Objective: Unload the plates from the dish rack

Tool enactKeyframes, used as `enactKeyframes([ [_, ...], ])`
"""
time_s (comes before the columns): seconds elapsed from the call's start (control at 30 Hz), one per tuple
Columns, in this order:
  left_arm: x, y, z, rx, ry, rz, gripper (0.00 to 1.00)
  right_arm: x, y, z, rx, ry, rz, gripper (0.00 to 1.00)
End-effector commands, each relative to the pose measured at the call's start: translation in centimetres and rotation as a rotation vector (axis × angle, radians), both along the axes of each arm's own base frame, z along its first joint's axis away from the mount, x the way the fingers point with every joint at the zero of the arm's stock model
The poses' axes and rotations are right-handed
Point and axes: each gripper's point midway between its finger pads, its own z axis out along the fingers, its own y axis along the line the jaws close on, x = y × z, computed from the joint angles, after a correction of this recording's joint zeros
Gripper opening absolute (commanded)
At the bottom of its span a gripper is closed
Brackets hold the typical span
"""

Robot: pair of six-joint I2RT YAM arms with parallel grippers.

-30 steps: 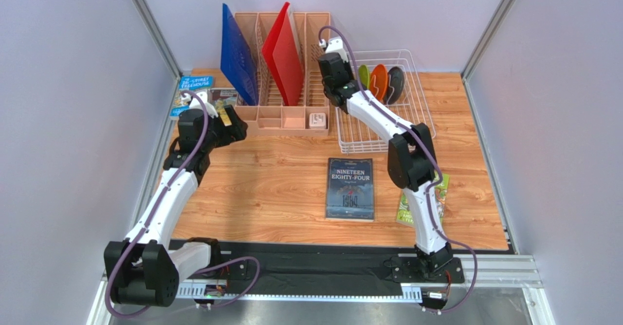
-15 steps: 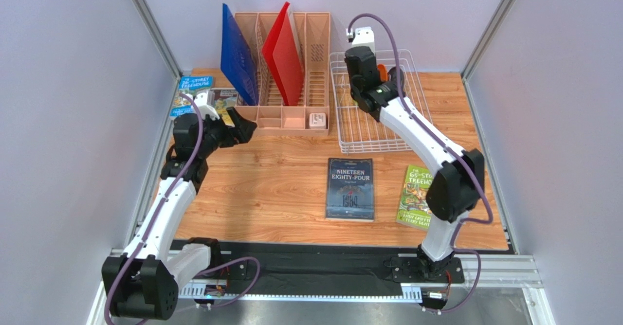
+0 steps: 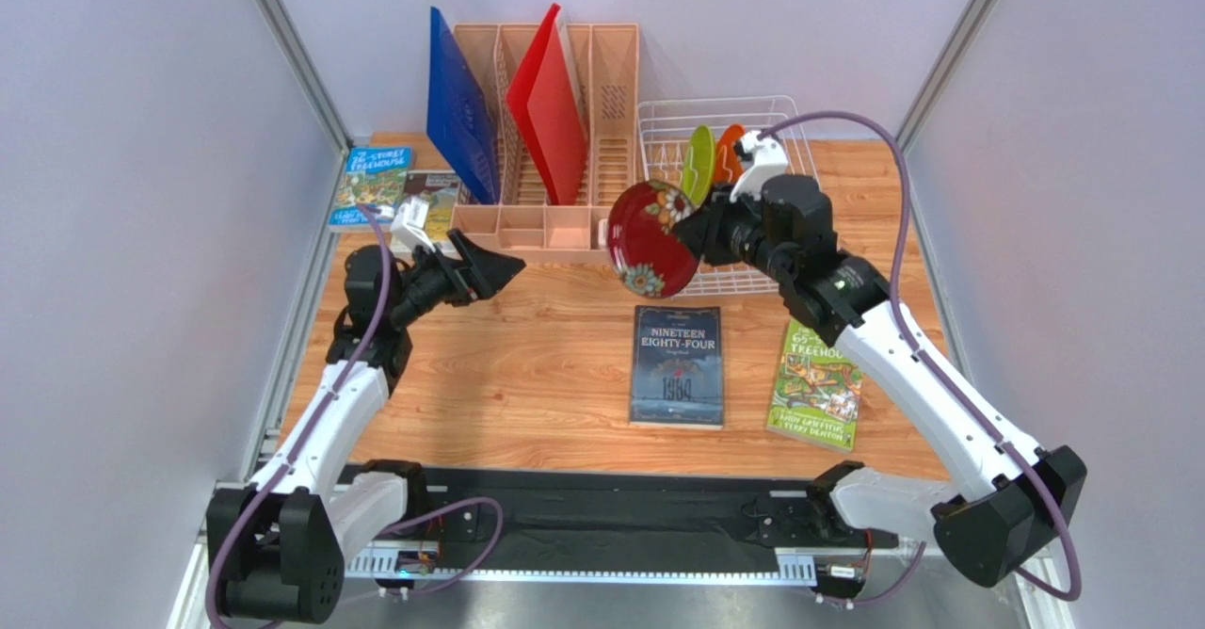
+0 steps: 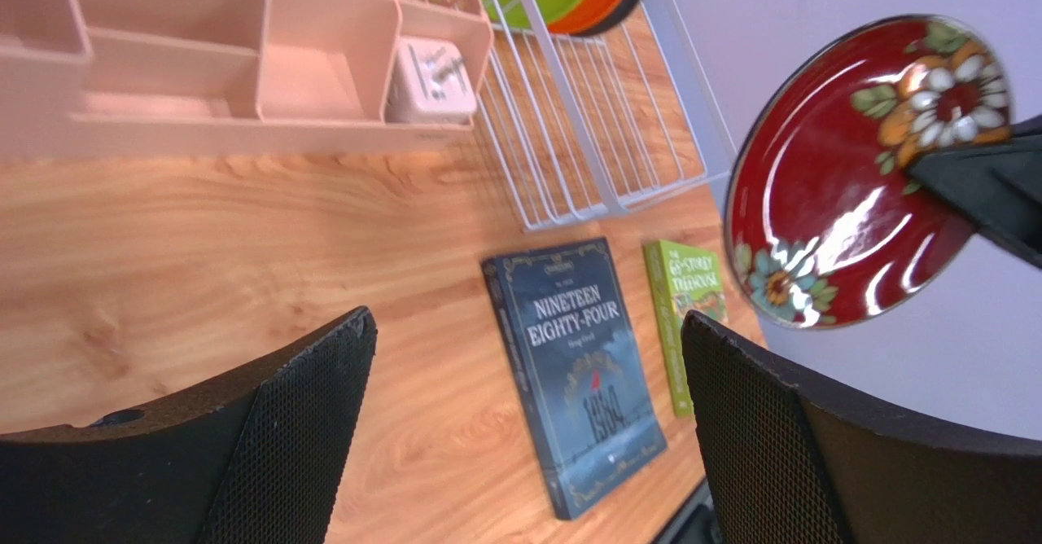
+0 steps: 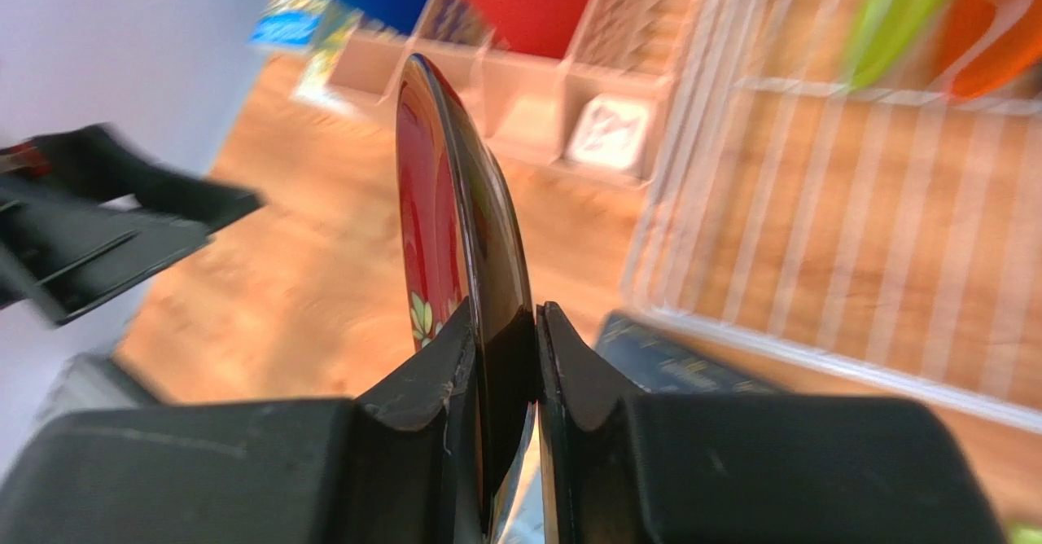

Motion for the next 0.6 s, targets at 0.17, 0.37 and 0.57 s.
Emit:
enactKeyframes([
  [0.17, -2.5, -4.2, 0.7, -0.137, -0.047, -0.144, 0.96, -3.4, 6.0, -0.6, 0.343, 0.085, 0.267, 0.0],
  [0.37, -2.2, -6.8, -0.5, -0.142, -0.008, -0.179, 0.89, -2.9, 7.5, -1.7, 0.402, 0.104, 0.311, 0.0],
  [0.57, -1.3, -9.7, -0.4, -0.169, -0.01, -0.225, 0.77, -2.6, 8.6, -1.9, 0.449, 0.126, 0.352, 0.0],
])
